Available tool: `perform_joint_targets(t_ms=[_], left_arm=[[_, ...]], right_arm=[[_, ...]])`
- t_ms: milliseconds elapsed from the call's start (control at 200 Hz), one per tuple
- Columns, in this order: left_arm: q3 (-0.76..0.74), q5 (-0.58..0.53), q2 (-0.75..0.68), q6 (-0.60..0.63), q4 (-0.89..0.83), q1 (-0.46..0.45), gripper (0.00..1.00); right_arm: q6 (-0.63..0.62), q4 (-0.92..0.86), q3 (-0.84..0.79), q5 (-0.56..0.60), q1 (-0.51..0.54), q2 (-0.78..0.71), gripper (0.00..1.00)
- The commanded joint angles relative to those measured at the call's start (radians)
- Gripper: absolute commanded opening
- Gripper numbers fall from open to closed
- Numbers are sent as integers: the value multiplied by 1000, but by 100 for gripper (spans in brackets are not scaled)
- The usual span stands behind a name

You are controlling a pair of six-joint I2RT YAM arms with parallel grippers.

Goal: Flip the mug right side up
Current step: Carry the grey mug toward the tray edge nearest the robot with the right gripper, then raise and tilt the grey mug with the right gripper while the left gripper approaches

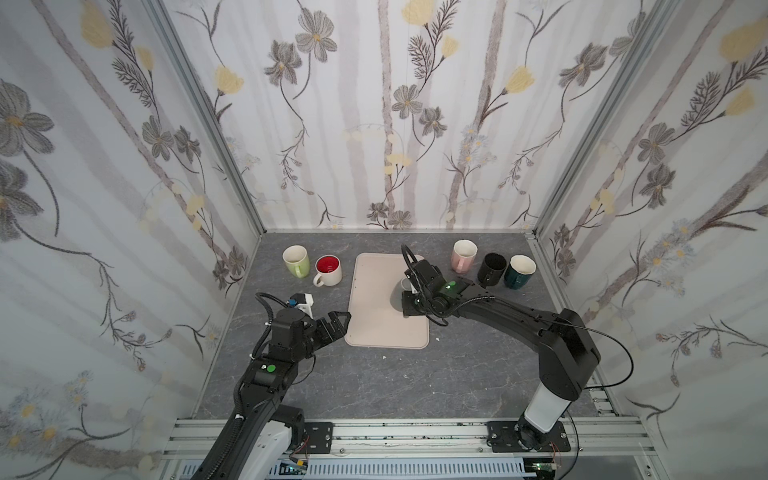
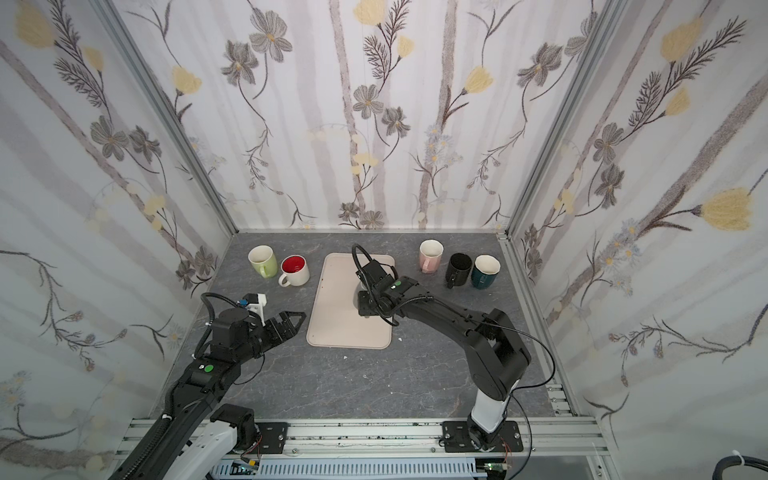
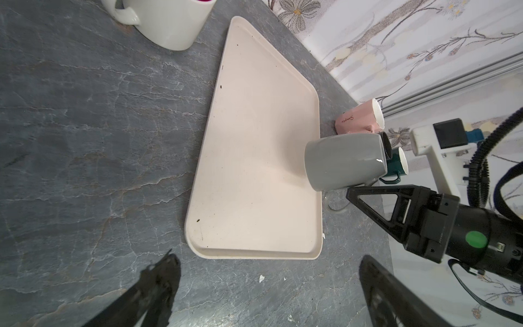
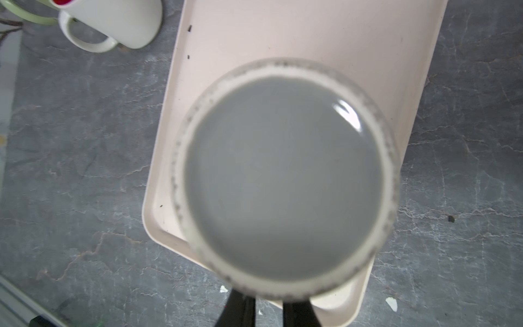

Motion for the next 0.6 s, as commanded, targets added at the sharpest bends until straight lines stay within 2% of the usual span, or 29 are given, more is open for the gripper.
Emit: perform_joint_targets(t_ms=[0,170,360,600], left_arm=[[22,22,16,-18,53,-8,100],[44,18,51,-43,93,-50,100],[86,-30,127,-62,160,-157,100],[98,-25,241,-147,392,-257,100]], right_arm=[[-2,188,-51,-29,-6,-68,0],[37,373,-188,-91,-32,-186,0],[63,511,-298,-134,-57,-296,0],[96,639,-415,-158,-79,-428,0]])
